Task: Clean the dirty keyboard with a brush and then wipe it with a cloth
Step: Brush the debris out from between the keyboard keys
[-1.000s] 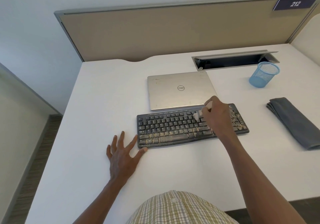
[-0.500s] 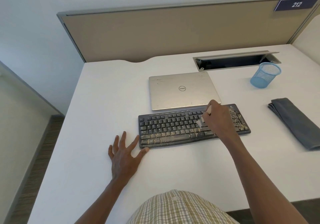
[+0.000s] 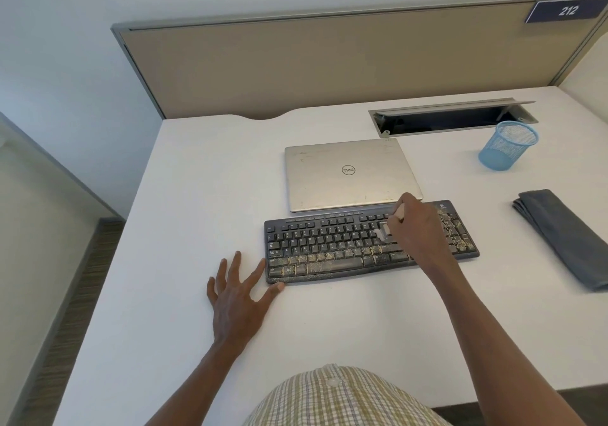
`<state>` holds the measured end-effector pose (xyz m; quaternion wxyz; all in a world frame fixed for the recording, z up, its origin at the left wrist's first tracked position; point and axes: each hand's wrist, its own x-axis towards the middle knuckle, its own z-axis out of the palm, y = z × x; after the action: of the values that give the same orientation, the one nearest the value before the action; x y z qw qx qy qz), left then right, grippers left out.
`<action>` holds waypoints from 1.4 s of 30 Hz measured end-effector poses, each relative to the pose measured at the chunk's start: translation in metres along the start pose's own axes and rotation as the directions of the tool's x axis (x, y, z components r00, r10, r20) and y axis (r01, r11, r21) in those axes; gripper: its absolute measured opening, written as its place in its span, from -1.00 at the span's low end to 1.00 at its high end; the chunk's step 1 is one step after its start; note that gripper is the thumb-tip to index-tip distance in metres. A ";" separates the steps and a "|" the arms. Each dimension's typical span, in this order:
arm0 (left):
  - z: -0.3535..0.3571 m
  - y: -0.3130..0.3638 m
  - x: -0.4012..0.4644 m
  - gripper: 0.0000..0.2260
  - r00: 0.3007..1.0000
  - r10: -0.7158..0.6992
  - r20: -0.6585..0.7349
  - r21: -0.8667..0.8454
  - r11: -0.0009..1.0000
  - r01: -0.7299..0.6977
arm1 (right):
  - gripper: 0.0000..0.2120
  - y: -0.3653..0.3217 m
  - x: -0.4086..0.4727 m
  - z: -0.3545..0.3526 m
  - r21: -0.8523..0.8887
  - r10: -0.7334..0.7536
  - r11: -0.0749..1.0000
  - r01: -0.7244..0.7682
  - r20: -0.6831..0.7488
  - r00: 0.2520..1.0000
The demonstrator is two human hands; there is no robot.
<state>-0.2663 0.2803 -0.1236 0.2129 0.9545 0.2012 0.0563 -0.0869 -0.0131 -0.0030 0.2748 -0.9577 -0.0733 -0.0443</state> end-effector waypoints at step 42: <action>-0.001 0.001 -0.001 -0.30 1.000 0.003 -0.002 0.019 1.000 -0.003 | -0.96 0.028 0.007 -0.015 0.142 0.184 0.974 -0.176 -0.041 0.982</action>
<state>-0.2671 0.2799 -0.1226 0.2038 0.9567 0.2004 0.0555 -0.0766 -0.0436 -0.0037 0.3448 -0.9377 0.0184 -0.0398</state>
